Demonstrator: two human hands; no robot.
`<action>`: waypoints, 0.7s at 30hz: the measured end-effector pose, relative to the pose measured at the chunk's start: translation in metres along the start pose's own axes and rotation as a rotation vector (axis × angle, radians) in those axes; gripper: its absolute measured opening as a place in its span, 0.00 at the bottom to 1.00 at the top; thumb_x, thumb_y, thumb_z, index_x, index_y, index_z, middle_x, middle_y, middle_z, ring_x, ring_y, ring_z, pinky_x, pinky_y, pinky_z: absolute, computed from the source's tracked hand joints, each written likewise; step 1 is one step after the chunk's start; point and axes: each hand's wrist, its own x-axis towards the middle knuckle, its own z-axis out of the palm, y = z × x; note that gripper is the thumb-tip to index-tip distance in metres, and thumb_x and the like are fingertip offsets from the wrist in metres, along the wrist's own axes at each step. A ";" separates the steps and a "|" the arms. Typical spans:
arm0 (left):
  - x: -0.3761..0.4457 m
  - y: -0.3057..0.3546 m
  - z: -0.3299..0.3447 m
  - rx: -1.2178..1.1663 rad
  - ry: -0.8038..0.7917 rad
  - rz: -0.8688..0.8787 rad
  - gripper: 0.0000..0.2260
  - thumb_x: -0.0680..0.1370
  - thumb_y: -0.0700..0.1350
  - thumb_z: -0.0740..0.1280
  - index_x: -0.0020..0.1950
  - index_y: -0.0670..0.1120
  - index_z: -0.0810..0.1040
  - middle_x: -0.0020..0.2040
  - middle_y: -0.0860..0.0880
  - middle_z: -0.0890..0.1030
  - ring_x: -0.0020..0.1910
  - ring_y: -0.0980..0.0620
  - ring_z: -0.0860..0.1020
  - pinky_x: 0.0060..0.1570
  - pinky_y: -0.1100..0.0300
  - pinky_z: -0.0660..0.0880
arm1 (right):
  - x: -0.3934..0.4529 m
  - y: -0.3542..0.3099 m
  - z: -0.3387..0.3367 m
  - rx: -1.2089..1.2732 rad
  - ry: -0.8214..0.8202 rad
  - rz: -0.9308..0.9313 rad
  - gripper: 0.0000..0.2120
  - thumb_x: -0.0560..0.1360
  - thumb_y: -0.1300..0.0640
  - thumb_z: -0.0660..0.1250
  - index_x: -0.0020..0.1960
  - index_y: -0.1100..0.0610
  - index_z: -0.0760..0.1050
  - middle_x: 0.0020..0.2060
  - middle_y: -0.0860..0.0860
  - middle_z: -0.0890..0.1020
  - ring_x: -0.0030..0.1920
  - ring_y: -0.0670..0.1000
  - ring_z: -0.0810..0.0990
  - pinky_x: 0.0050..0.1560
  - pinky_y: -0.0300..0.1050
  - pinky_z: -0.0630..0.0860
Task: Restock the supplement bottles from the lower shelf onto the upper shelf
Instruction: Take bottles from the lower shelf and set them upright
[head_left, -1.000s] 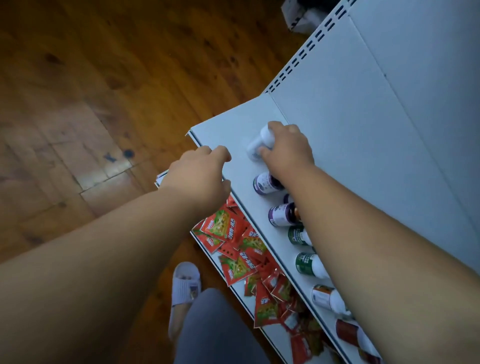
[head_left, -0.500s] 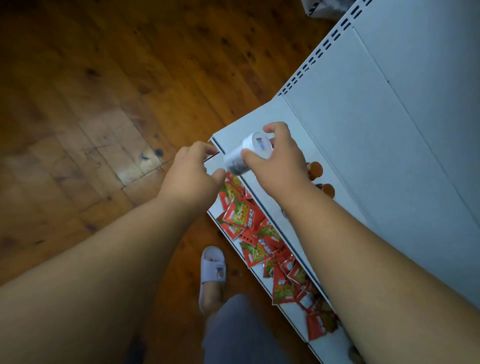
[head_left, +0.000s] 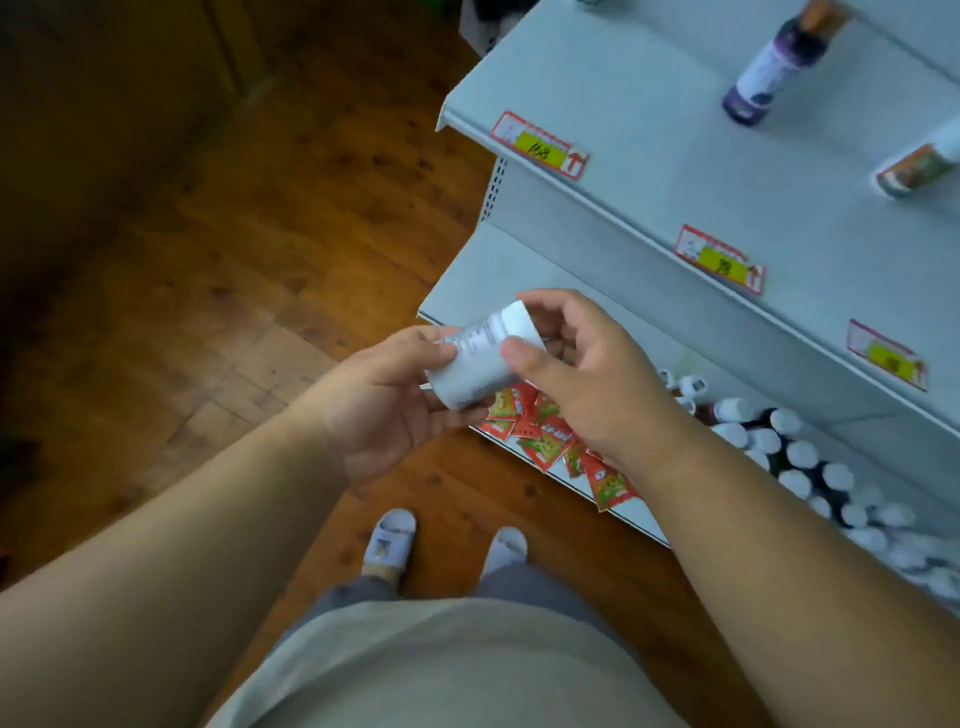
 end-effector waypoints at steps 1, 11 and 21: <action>0.000 0.004 0.014 0.036 -0.032 0.012 0.21 0.72 0.43 0.67 0.64 0.39 0.73 0.56 0.36 0.79 0.48 0.42 0.82 0.44 0.53 0.81 | -0.009 -0.004 -0.010 0.034 0.075 0.004 0.20 0.67 0.36 0.68 0.57 0.36 0.74 0.53 0.42 0.80 0.52 0.43 0.81 0.51 0.46 0.80; 0.022 -0.051 0.224 0.466 -0.402 0.116 0.22 0.68 0.36 0.69 0.62 0.44 0.73 0.53 0.40 0.81 0.46 0.44 0.81 0.43 0.56 0.78 | -0.143 0.000 -0.170 0.126 0.711 0.016 0.24 0.62 0.31 0.67 0.52 0.42 0.77 0.46 0.43 0.82 0.41 0.47 0.81 0.40 0.50 0.79; 0.031 -0.236 0.428 0.401 -0.753 -0.330 0.22 0.77 0.46 0.64 0.68 0.37 0.73 0.57 0.38 0.80 0.53 0.41 0.79 0.55 0.50 0.79 | -0.350 0.088 -0.329 0.298 1.082 0.017 0.13 0.73 0.54 0.72 0.57 0.53 0.79 0.51 0.50 0.84 0.52 0.47 0.83 0.55 0.48 0.80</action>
